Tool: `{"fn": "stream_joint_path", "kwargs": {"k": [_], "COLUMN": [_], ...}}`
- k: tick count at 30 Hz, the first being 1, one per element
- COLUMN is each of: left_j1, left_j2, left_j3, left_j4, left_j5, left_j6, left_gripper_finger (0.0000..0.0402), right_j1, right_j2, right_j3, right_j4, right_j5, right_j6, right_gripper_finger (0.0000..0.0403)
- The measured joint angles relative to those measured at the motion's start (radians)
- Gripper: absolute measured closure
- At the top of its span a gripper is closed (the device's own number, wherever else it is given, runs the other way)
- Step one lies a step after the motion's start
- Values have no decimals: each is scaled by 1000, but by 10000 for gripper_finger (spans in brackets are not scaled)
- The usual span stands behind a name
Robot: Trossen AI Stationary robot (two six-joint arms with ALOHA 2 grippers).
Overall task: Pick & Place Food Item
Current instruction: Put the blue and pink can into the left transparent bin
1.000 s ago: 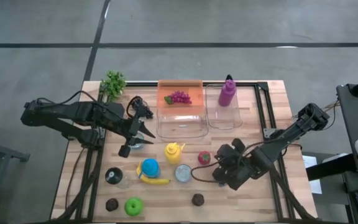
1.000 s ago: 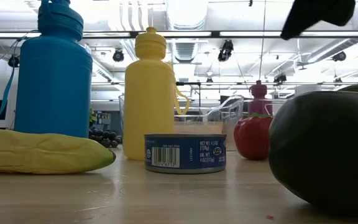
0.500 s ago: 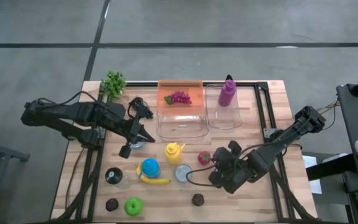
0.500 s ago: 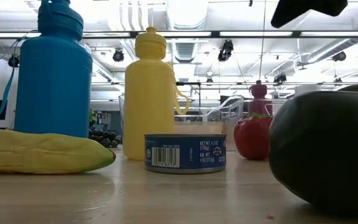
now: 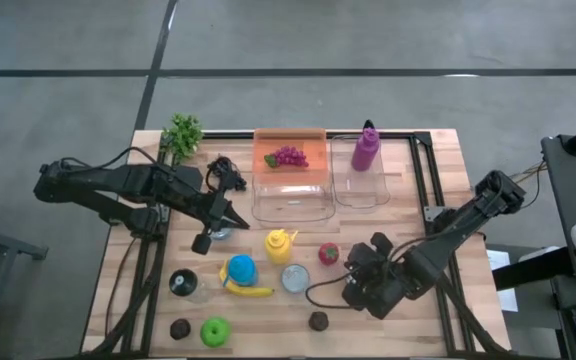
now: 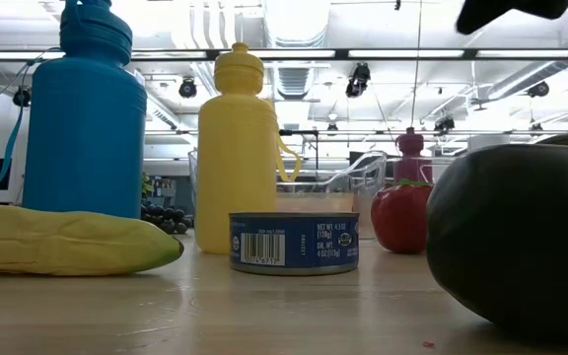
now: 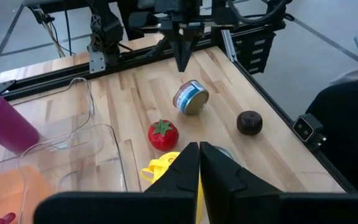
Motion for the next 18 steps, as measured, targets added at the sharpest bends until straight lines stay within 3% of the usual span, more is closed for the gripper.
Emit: {"fn": "stream_joint_path", "kwargs": {"k": [18], "left_j1": [0], "left_j2": [0], "left_j3": [0], "left_j4": [-6], "left_j5": [0], "left_j6": [-2], "left_gripper_finger": [386], "right_j1": [81], "right_j2": [76], "right_j3": [5], "right_j4": [-181], "right_j5": [-217], "right_j6": [417], "right_gripper_finger": [394]}}
